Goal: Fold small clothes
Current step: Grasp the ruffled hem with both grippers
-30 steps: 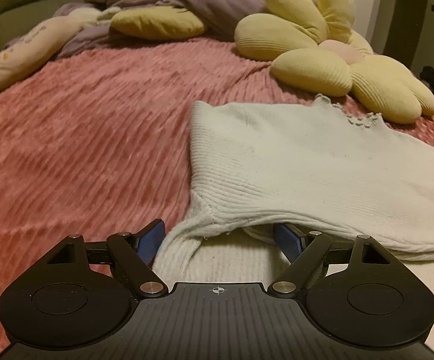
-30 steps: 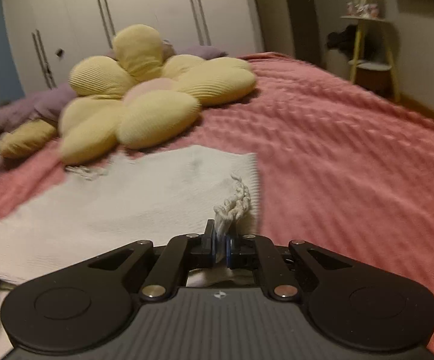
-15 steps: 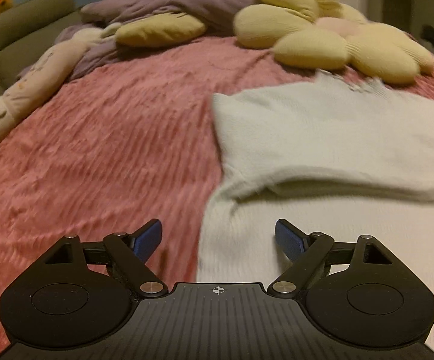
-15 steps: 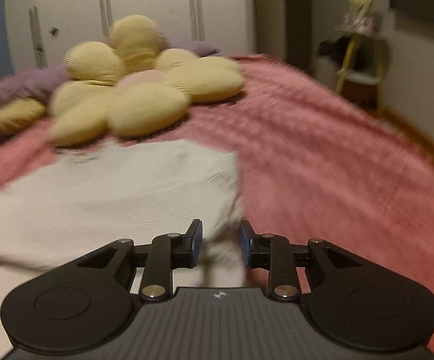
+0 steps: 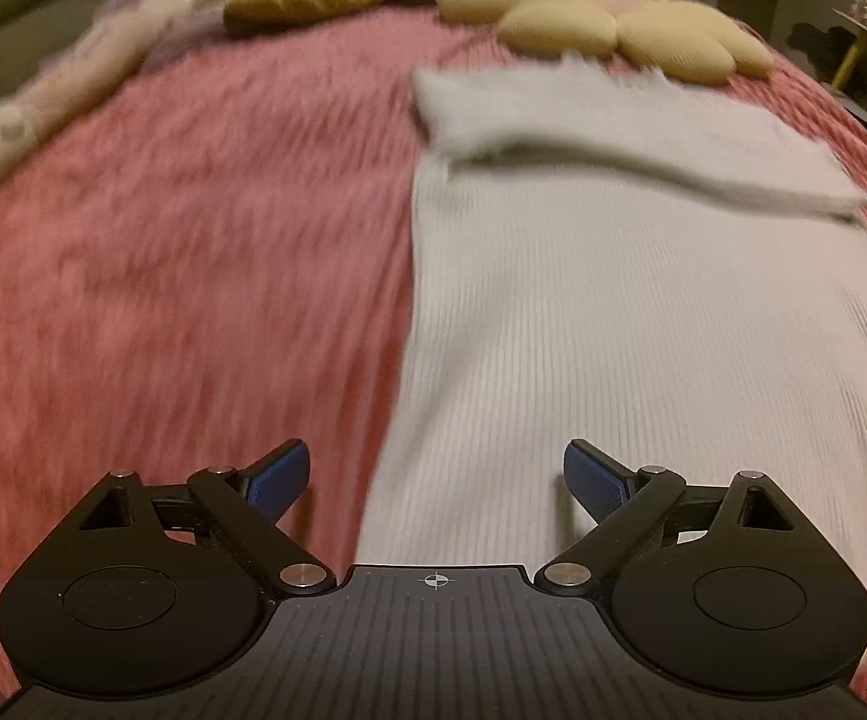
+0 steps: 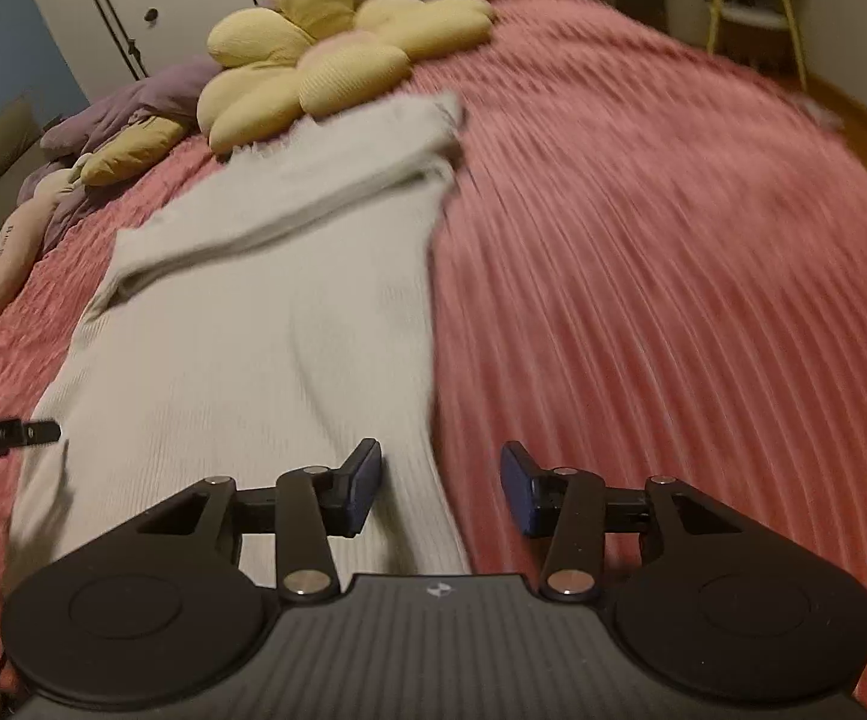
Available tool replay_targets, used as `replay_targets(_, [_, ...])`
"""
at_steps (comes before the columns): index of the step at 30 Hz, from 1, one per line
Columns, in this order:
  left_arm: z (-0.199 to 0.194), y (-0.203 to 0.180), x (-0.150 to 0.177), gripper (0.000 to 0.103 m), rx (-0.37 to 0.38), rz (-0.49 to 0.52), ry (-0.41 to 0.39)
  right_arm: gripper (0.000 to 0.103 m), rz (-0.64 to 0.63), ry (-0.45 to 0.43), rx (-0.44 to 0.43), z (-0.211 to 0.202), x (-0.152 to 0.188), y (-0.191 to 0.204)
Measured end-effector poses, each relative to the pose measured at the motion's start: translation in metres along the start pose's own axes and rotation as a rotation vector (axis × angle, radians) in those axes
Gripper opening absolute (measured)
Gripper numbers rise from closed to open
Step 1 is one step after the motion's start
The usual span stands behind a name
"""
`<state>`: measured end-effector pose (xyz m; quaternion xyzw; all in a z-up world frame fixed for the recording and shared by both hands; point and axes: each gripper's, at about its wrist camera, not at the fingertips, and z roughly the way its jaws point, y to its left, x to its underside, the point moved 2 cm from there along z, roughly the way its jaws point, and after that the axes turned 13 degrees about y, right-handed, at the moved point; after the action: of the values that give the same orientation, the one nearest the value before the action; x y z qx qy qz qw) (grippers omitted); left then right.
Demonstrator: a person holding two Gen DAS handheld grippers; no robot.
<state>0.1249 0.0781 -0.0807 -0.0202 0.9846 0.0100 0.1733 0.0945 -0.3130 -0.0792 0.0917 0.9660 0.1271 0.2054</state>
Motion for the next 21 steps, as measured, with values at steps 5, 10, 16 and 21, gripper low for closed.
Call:
replay_targets(5, [-0.005, 0.03, 0.056, 0.092, 0.143, -0.07, 0.083, 0.045, 0.014, 0.038, -0.064, -0.014, 0.04, -0.018])
replay_targets(10, [-0.012, 0.055, 0.073, 0.076, 0.284, -0.159, 0.081, 0.045, 0.026, 0.078, -0.164, -0.018, 0.05, -0.024])
replay_targets(16, [-0.008, 0.072, 0.067, 0.049, 0.412, -0.228, 0.114, 0.031, 0.015, 0.088, -0.177, -0.011, 0.057, -0.016])
replay_targets(21, [-0.004, 0.074, 0.069, 0.035, 0.411, -0.183, 0.157, 0.017, 0.002, 0.086, -0.186, -0.013, 0.06, -0.017])
